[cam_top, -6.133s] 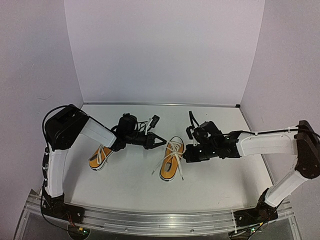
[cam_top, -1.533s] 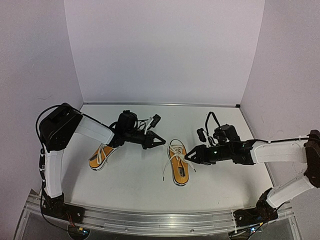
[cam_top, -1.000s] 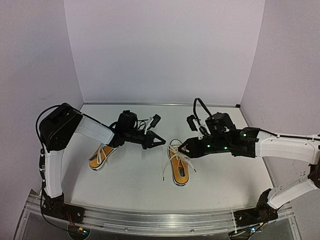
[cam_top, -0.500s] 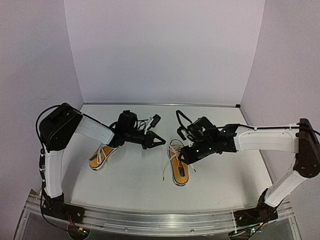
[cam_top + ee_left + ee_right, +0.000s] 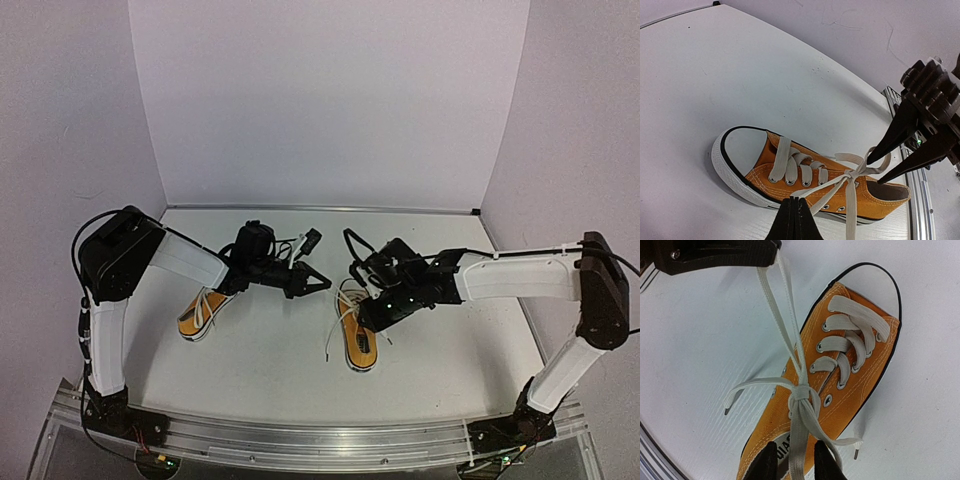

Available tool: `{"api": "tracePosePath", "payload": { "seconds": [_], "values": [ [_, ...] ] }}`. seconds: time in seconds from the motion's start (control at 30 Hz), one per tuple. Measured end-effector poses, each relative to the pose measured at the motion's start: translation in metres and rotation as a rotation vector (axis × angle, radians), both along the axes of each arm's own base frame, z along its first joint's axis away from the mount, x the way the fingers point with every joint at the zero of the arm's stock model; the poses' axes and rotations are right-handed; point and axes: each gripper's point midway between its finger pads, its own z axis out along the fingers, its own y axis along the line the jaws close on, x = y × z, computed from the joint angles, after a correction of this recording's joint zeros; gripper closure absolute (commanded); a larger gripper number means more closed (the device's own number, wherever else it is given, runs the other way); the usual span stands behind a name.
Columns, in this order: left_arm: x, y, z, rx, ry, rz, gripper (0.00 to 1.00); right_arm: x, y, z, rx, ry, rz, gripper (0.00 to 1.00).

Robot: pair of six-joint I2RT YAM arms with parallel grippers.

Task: Tie the shoes

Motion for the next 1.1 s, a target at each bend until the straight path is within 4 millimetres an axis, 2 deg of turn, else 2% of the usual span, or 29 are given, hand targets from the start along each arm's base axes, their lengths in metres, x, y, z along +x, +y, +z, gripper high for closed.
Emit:
{"api": "tracePosePath", "payload": {
  "seconds": [0.13,0.2,0.37,0.63,0.93,1.1],
  "values": [
    [0.0,0.0,0.0,0.0,0.0,0.0,1.0,0.0,-0.001,-0.001,-0.005,0.0,0.002,0.97],
    [0.0,0.0,0.0,0.0,-0.001,0.0,1.0,-0.001,-0.001,-0.001,-0.008,0.0,0.003,1.0],
    [0.001,0.0,0.0,0.003,-0.006,0.003,1.0,-0.002,-0.003,0.0,-0.013,0.003,0.005,1.0],
    [0.001,0.001,-0.002,0.01,-0.006,0.003,1.0,-0.005,-0.007,0.016,0.018,-0.019,0.002,1.0],
    [-0.001,-0.001,-0.003,0.02,-0.005,-0.007,1.0,-0.011,-0.012,0.006,0.014,-0.001,-0.002,1.0],
    [-0.002,-0.002,-0.002,0.018,-0.006,-0.011,1.0,-0.014,-0.014,0.008,0.037,-0.004,-0.008,1.0]
  ]
}}
